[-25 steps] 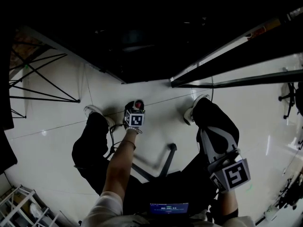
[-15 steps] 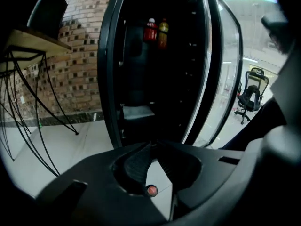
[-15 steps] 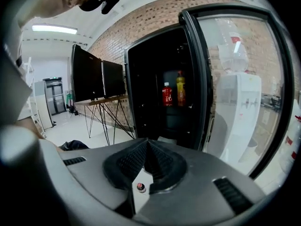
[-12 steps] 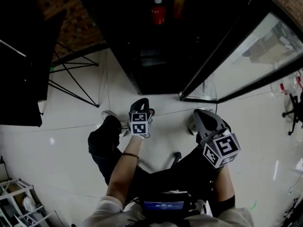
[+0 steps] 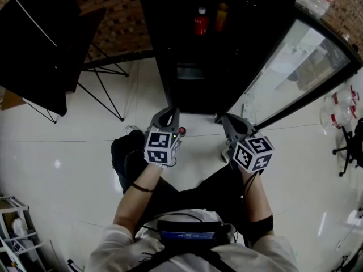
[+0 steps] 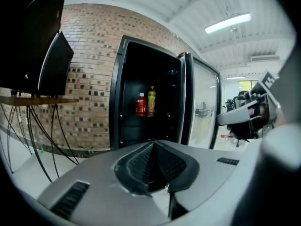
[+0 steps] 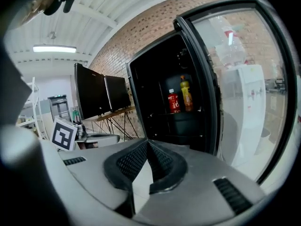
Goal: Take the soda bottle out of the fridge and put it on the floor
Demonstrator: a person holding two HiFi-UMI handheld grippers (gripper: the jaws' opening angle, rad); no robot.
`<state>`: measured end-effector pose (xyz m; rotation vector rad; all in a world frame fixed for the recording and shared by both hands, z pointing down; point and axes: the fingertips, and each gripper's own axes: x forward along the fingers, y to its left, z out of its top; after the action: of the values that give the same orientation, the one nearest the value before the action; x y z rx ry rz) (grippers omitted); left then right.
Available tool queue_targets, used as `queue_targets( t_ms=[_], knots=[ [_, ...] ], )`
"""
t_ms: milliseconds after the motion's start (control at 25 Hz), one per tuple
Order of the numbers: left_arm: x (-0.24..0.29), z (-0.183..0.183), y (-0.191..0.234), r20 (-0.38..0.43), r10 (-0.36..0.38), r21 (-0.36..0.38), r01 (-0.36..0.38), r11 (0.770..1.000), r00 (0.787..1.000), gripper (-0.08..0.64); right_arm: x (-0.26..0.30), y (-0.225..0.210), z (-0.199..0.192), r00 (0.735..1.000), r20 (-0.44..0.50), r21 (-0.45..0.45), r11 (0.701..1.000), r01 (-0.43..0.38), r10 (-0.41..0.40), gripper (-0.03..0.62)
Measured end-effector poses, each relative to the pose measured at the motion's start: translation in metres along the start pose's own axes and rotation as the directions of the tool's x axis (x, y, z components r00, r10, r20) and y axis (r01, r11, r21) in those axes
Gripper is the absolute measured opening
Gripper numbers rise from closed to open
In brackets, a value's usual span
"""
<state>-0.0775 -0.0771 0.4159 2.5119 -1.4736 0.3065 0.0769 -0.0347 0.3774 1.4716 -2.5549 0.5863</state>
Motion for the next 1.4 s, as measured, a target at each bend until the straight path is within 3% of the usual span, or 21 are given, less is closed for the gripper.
queue_targets(
  t_ms=[240, 520, 760, 1400],
  knots=[
    [-0.057, 0.027, -0.009, 0.015, -0.01, -0.023, 0.011, 1.0, 1.0, 0.003, -0.013, 0.021, 0.013, 0.996, 0.057, -0.1, 0.992, 0.075, -0.07, 0.015],
    [-0.09, 0.046, -0.004, 0.052, 0.003, -0.043, -0.001, 0.999, 0.999, 0.003, -0.023, 0.033, 0.028, 0.992, 0.116, -0.141, 0.988, 0.069, -0.053, 0.012],
    [-0.092, 0.038, -0.002, 0.043, 0.002, -0.048, 0.0, 0.999, 0.999, 0.002, -0.027, 0.05, 0.034, 0.989, 0.138, -0.261, 0.962, 0.084, -0.049, 0.011],
    [-0.086, 0.031, 0.007, 0.033, 0.027, -0.068, -0.025, 0.997, 0.999, 0.002, -0.023, 0.042, 0.027, 0.992, 0.112, -0.248, 0.966, 0.078, -0.051, 0.011]
  ],
)
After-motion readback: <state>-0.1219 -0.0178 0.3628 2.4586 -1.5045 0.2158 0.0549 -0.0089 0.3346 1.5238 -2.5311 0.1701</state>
